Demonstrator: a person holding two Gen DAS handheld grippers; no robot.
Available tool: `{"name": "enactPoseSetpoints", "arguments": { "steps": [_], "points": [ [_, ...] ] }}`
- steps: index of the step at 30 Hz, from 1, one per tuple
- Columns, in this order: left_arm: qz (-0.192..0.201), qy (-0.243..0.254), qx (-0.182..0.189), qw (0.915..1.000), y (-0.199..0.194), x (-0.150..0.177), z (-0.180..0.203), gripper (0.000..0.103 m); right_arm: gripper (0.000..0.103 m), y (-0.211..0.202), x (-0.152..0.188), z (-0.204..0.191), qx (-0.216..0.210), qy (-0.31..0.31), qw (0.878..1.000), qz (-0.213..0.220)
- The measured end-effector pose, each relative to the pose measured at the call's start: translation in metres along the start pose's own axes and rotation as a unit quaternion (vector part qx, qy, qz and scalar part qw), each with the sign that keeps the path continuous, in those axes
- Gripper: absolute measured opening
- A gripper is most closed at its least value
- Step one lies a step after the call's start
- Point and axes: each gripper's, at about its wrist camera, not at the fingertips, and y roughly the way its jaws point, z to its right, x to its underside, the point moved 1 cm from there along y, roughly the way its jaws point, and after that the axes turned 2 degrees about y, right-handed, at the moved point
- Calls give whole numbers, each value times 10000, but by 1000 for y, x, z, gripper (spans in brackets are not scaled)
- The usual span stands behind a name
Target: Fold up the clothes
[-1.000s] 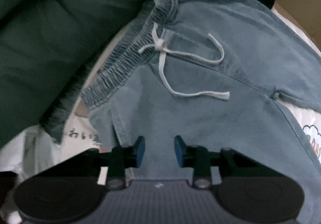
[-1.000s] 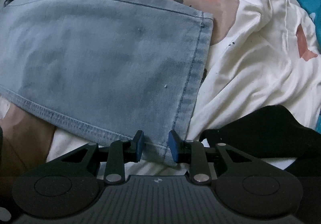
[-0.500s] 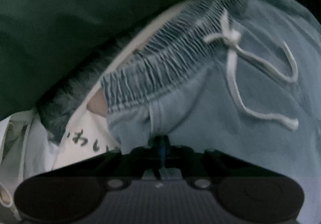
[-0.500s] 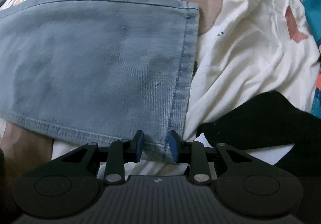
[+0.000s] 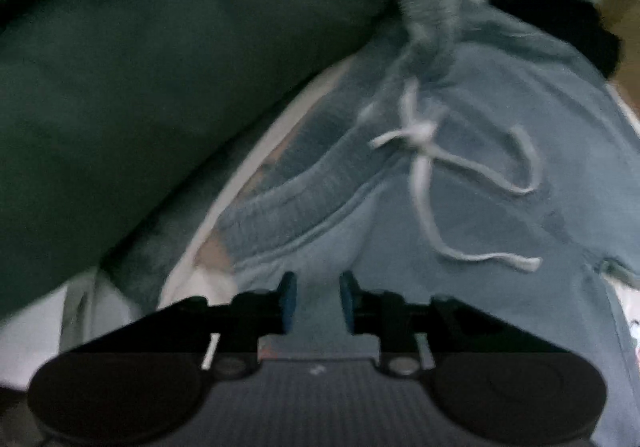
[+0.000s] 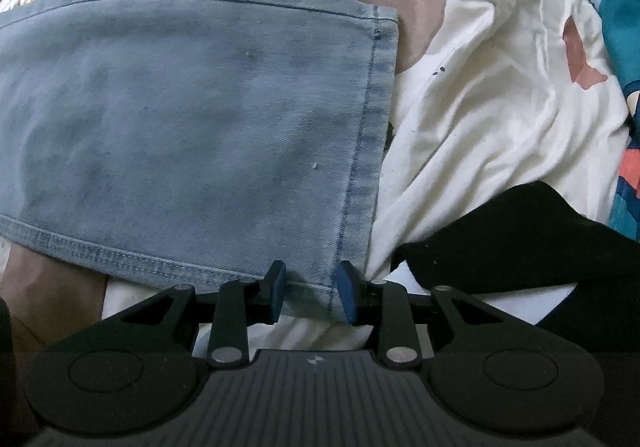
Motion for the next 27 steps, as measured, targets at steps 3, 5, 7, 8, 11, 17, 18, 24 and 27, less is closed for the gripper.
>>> {"name": "enactPoseSetpoints", "arguments": {
  "steps": [3, 5, 7, 8, 11, 17, 18, 24, 27],
  "points": [
    [5, 250, 39, 9997, 17, -2, 11, 33, 35, -3, 10, -3, -17, -9, 10000, -21],
    [-154, 246, 43, 9996, 33, -2, 11, 32, 35, -8, 12, -4, -34, -44, 10000, -14],
    [-272, 117, -109, 9995, 47, 1, 3, 20, 35, -17, 8, -4, -72, -114, 9999, 42],
    [-298, 77, -203, 9993, 53, 1, -2, 14, 35, -22, 7, -3, -78, -152, 9998, 82],
    [-358, 289, -367, 9983, 63, 0, -13, 3, 35, -32, 13, 4, -142, 160, 9996, 171],
    [-392, 281, -390, 9981, 53, -6, -15, 3, 35, -37, 12, 8, -189, 419, 9987, 230],
    [-380, 295, -384, 9981, 48, -6, -14, 3, 35, -37, 12, 2, -202, 417, 9987, 232],
    [-229, 165, -393, 9988, 12, -1, -13, 41, 35, -21, -6, 0, -391, 380, 9980, 313],
    [-164, 90, -180, 9997, -4, 2, -6, 42, 35, -15, -1, -4, -480, 233, 9976, 431]
  ]
}}
